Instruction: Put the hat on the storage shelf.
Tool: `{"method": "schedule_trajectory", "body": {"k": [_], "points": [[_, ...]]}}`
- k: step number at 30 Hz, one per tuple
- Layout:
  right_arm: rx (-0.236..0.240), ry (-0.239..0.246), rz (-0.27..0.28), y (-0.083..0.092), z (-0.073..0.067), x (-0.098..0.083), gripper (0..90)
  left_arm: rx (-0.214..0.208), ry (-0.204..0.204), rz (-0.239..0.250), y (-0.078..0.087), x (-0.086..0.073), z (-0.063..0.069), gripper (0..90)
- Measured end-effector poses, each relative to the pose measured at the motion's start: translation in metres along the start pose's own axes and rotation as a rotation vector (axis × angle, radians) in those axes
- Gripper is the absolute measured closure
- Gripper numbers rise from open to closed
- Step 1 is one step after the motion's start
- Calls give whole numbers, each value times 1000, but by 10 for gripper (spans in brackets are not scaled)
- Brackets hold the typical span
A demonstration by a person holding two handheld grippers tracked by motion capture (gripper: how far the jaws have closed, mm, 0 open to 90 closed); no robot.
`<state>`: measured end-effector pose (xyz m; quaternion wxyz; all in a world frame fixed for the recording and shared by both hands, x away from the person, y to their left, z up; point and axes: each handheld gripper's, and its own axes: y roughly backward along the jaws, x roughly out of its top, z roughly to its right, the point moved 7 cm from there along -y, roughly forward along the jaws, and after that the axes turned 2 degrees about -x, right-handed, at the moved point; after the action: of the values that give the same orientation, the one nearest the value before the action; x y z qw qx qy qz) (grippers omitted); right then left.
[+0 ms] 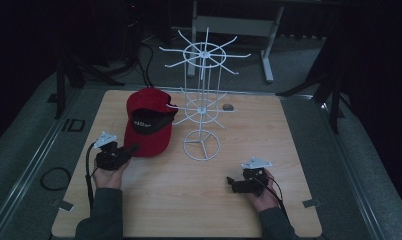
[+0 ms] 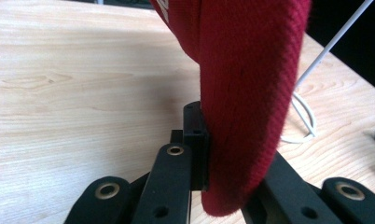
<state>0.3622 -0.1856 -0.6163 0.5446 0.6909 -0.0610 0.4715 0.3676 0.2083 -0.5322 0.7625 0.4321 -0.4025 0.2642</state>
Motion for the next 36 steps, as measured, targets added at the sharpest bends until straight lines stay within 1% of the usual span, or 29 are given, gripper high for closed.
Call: {"method": "schedule_trajectory", "body": {"k": [7,12,14,15,21,26,31,36], "points": [[0,0,0,0,0,0,121,17,-18,25,13,13,0,859],[0,-1,1,0,0,0,122,29,-15,45,18,22,-1,859],[0,0,0,0,0,0,121,31,-14,49,19,24,-1,858],[0,-2,0,0,0,0,122,42,-11,62,20,28,-1,858],[0,-3,1,0,0,0,122,48,2,91,25,35,-3,858],[0,-3,1,0,0,0,121,38,8,112,28,41,-1,858],[0,-5,1,0,-1,0,121,32,-1,119,30,46,3,858],[0,-3,3,0,0,0,121,22,0,140,33,54,6,858]]}}
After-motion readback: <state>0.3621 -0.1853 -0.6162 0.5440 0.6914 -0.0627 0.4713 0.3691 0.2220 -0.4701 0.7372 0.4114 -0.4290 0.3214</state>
